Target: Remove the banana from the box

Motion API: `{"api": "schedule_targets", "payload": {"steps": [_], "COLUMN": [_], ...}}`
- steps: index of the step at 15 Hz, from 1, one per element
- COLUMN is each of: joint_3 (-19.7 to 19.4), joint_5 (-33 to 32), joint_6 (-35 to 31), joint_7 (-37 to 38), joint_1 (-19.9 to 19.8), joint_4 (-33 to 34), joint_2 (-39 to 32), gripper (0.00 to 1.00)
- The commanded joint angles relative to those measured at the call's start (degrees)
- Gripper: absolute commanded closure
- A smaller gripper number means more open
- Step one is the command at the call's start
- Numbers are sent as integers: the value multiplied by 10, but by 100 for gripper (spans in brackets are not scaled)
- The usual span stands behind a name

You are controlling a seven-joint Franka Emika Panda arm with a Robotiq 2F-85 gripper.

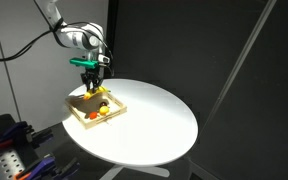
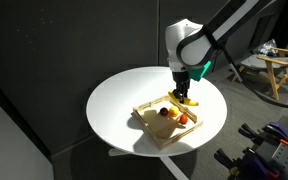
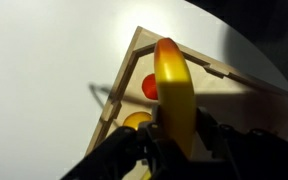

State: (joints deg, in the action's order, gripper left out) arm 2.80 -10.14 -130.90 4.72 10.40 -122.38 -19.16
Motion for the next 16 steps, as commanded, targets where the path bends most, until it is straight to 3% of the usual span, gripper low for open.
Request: {"api": "schedule_targets", "payload": {"steps": [1, 10, 16], "joint_3": [2, -12, -32], "joint_5": [5, 25, 52], "joint_6": [-6, -46, -51], "joint_7": [-32, -111, -147], "joint_1": [-27, -90, -123], "joint_4": [-45, -98, -98], "joint_2": [55, 119, 114], "gripper": [86, 86, 86]}}
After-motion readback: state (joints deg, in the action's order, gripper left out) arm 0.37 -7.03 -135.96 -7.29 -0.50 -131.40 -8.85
